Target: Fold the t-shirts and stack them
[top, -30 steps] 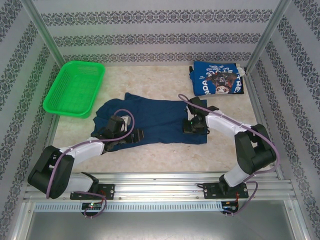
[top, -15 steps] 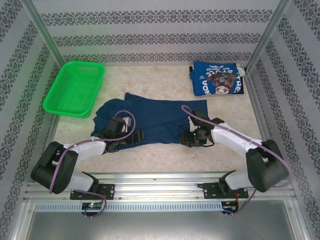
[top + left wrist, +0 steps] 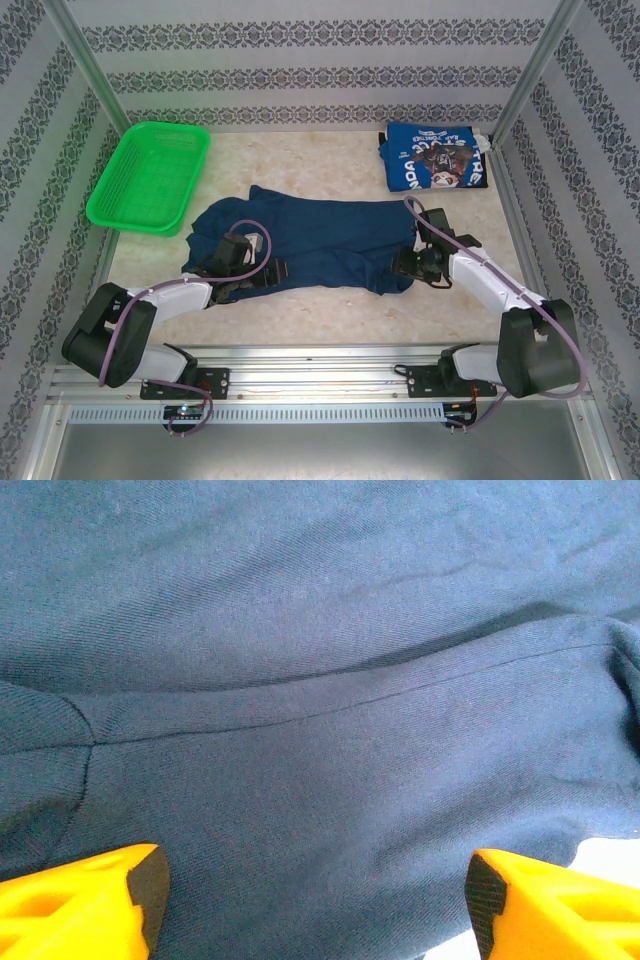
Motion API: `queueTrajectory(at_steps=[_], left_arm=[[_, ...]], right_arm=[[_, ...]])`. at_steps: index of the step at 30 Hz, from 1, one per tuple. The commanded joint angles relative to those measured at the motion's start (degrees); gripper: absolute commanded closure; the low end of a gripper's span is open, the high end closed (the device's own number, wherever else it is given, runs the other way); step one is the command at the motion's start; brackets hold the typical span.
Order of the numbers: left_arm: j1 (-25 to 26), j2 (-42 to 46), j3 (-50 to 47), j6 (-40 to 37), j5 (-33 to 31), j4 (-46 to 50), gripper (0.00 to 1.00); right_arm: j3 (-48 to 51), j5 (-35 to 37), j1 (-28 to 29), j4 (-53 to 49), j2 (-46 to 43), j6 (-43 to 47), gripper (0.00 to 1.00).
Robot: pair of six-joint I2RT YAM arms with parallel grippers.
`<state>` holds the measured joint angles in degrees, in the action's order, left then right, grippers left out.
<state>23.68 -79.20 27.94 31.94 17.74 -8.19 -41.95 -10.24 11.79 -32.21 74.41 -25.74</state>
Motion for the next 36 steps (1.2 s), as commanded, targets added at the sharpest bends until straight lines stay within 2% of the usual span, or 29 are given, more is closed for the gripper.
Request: queueTrajectory(at_steps=[1, 5, 11, 24, 27, 32, 36], left_arm=[[0.8, 0.2, -1.0, 0.6, -0.2, -1.6, 0.21], [0.8, -0.3, -0.7, 0.4, -0.2, -1.6, 0.22], [0.8, -0.4, -0.7, 0.6, 0.1, -1.6, 0.23], [0.8, 0.4, -1.3, 0.4, -0.6, -1.2, 0.23], [0.8, 0.9, -1.2, 0.1, -0.9, -0.5, 0.23], [0.7, 2.1, -1.5, -0.6, -1.7, 0.8, 0.23], [0.7, 3.0, -1.8, -0.5, -2.8, 1.5, 0.23]], right_arm=[[2.7, -2.5, 0.5, 1.8, -0.1, -0.1, 0.59], [3.7, -3.3, 0.0, 3.6, 0.8, 0.1, 0.61], [-0.1, -2.6, -0.2, 4.2, 3.1, 0.4, 0.60], [-7.4, 2.7, 0.0, 4.3, 16.1, 0.9, 0.59], [-7.5, 4.6, 0.0, 2.6, 16.1, 1.6, 0.69], [-6.0, 5.2, -2.2, 0.6, 13.1, 1.4, 0.92], [-4.9, 4.8, -5.0, -1.4, 11.1, 2.0, 0.96]])
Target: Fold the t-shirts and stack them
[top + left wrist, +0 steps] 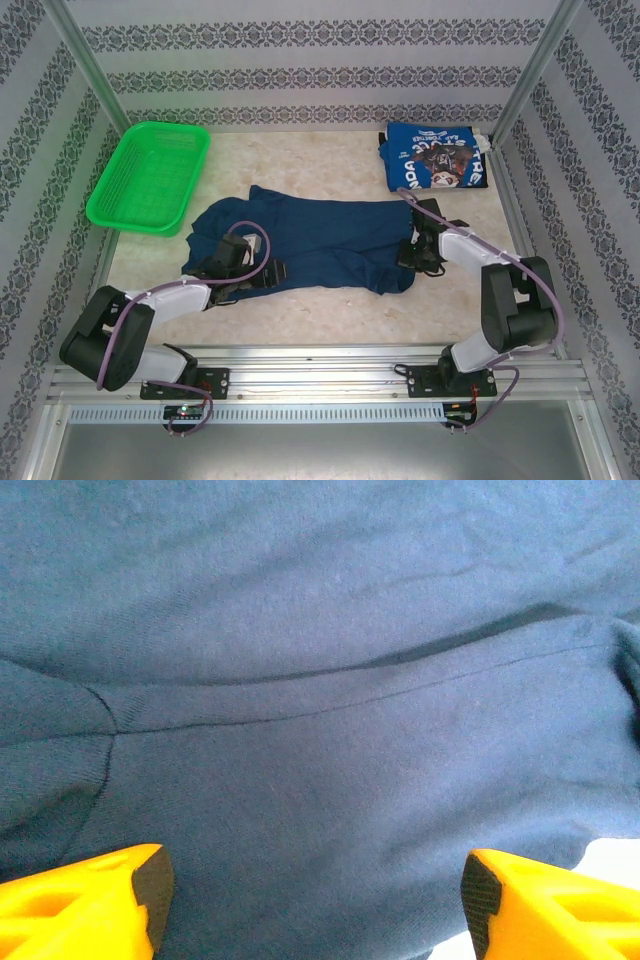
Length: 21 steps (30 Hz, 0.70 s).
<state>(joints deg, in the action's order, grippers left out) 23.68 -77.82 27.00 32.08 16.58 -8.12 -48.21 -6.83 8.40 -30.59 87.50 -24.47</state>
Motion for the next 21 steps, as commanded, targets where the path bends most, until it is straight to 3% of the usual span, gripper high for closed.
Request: queueTrajectory(at_steps=[1, 4, 7, 9, 13, 17, 21], left_arm=[[0.7, 1.8, -1.1, -0.4, -1.7, 1.4, 0.23], [0.6, 2.0, -1.3, -0.3, -1.9, 1.6, 0.23], [0.6, 2.2, -1.3, -0.4, -1.9, 2.0, 0.23], [0.6, 2.3, -1.0, -0.7, -2.0, 2.5, 0.23], [0.5, 4.0, -0.5, -1.2, -2.2, 4.1, 0.23], [-0.6, 6.6, -0.1, 0.0, -3.3, 7.8, 0.21], [-2.5, 8.0, 0.0, 1.5, -3.4, 9.8, 0.21]], right_arm=[[1.9, 1.0, -2.7, -3.4, -2.4, 0.7, 0.96], [4.1, 0.7, -5.2, -3.4, -4.8, 0.2, 0.94], [6.0, 1.3, -6.6, -3.6, -6.9, 0.1, 0.80], [6.4, 2.8, -7.0, -4.4, -7.6, 0.2, 0.64], [6.3, 5.2, -6.3, -6.0, -13.4, 0.0, 0.63], [4.7, 5.9, 1.8, -7.8, -23.2, 1.8, 0.56], [2.2, 6.8, 10.2, -11.7, -24.2, 1.0, 0.54]])
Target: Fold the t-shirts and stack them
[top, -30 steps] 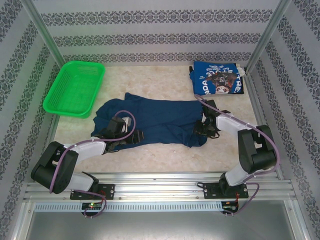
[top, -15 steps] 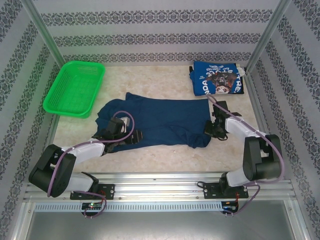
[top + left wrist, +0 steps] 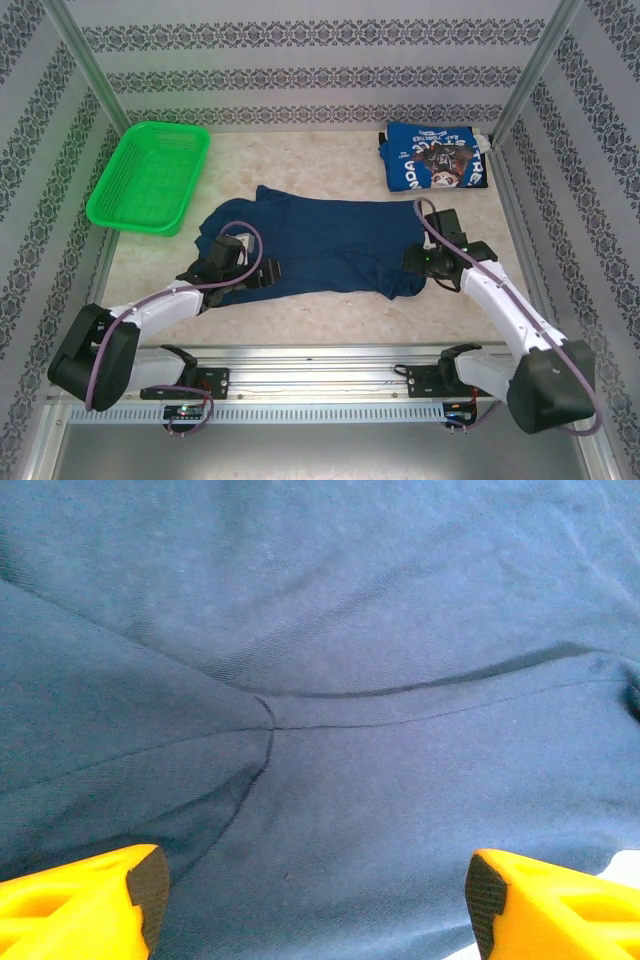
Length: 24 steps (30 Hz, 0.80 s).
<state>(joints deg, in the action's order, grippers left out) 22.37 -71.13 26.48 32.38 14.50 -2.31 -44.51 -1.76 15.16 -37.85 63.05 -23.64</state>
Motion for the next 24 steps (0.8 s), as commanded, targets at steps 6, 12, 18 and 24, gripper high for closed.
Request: queueTrajectory(at_steps=[6, 12, 18, 24], left_arm=[[-3.9, 3.0, 1.2, 2.1, -2.6, 7.1, 0.19], [-6.2, 6.9, 2.1, 1.2, -2.1, 9.5, 0.19], [-8.4, 11.7, 1.7, 0.5, -1.5, 12.4, 0.18], [-9.5, 13.3, 1.3, 0.0, -1.0, 13.7, 0.18]], right_arm=[[0.2, 8.6, 16.1, -7.9, 2.4, -4.7, 0.54], [1.7, 9.1, 18.5, -5.5, 7.5, -8.5, 0.55], [3.1, 8.2, 18.8, -1.1, 12.7, -9.9, 0.57], [2.8, 9.1, 19.3, 0.7, 15.4, -11.0, 0.60]])
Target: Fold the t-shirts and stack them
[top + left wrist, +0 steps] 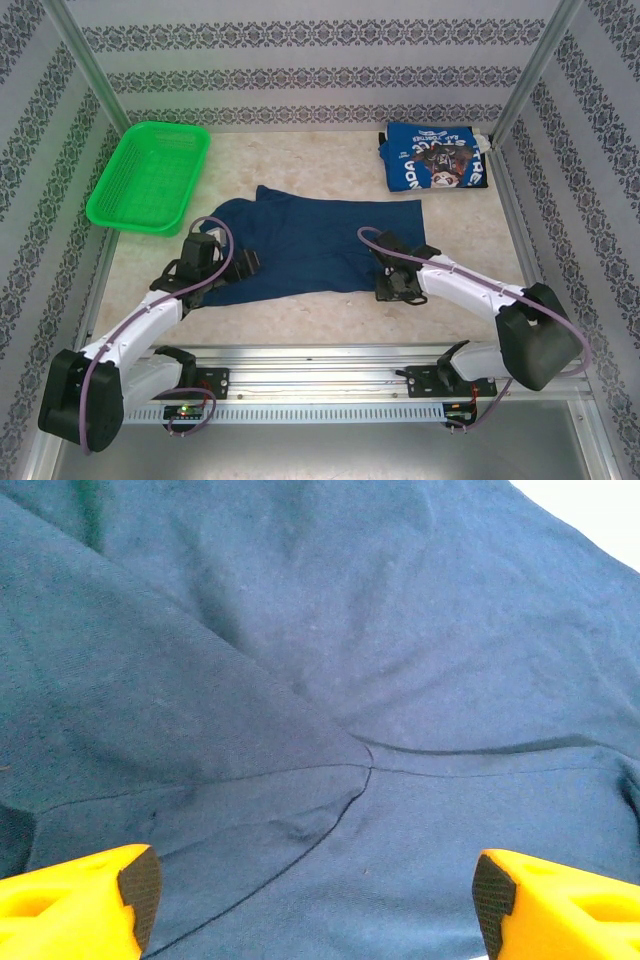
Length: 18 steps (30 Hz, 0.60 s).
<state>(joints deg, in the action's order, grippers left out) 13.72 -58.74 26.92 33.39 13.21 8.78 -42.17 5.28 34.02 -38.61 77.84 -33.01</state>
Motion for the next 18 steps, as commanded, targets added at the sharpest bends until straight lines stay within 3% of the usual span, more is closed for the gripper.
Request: queueTrajectory(at_steps=[1, 10, 18], left_arm=[[-1.0, 1.1, 0.8, -1.1, 0.4, 2.7, 0.18], [-1.9, 1.5, 0.2, -1.6, 1.2, 2.8, 0.18], [-2.6, 1.8, -0.2, -2.0, 1.6, 2.8, 0.18]], right_arm=[[0.4, 2.4, 0.3, 1.6, 0.9, -1.6, 0.61], [0.3, 2.1, -1.2, 3.5, 3.1, -1.4, 0.77], [-0.7, 4.2, -2.4, 0.1, -4.1, -0.7, 0.92]])
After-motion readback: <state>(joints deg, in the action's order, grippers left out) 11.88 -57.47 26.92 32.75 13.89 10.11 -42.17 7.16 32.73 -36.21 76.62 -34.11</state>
